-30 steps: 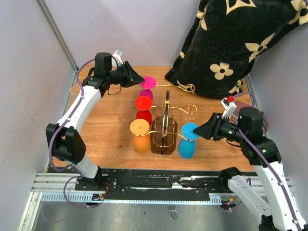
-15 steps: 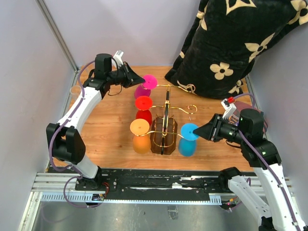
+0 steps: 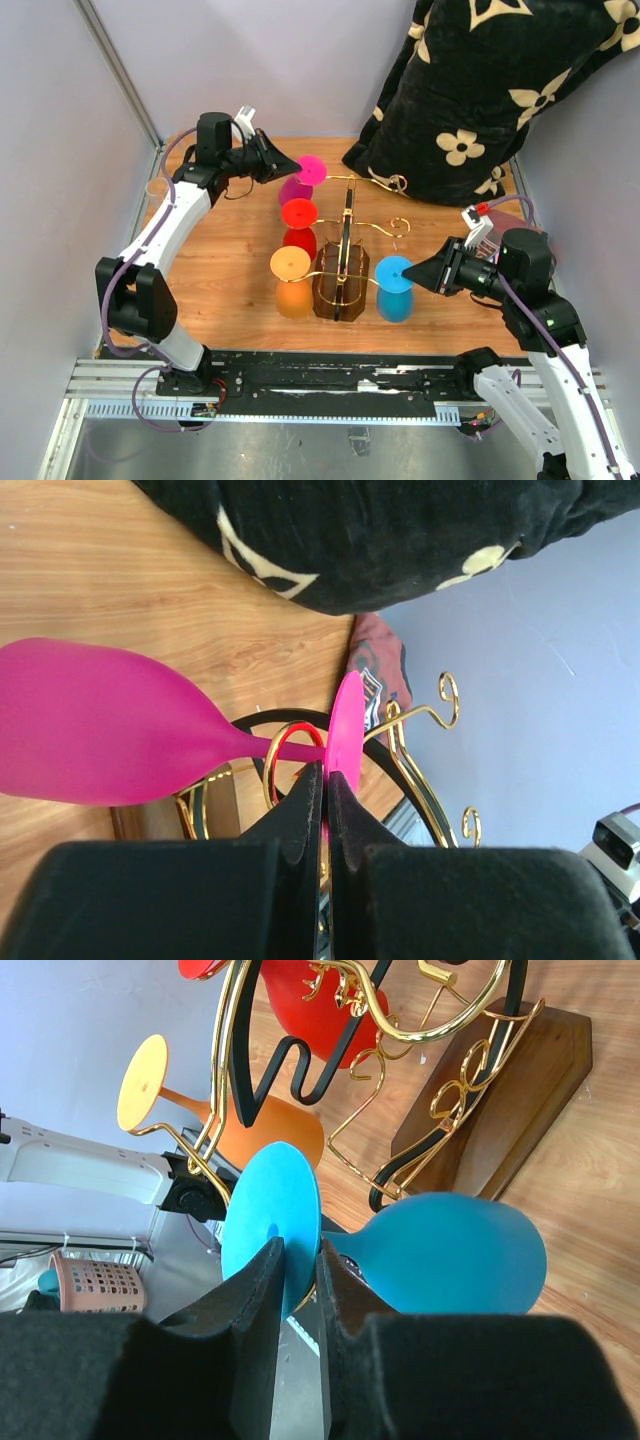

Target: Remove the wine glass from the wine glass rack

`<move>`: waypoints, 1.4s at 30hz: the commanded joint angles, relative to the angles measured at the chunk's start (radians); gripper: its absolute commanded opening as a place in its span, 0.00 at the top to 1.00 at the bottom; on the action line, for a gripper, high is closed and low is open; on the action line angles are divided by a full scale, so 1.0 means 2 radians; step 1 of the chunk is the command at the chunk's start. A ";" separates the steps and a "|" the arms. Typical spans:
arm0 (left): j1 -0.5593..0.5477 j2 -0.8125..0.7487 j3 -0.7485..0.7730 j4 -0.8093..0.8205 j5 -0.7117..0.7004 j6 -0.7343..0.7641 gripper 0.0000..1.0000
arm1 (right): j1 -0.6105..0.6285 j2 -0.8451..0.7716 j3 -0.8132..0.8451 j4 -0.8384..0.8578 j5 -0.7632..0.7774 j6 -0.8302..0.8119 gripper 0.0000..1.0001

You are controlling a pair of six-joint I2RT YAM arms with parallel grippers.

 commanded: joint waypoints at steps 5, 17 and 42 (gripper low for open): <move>0.017 -0.025 0.029 -0.029 -0.045 0.033 0.99 | -0.005 -0.010 -0.012 0.001 0.002 0.002 0.81; 0.023 -0.052 -0.008 -0.008 0.034 0.006 0.99 | -0.005 -0.018 -0.020 -0.001 0.002 0.007 0.91; 0.002 0.002 -0.027 0.134 0.099 -0.098 0.99 | -0.006 -0.022 -0.029 0.011 0.008 0.018 0.99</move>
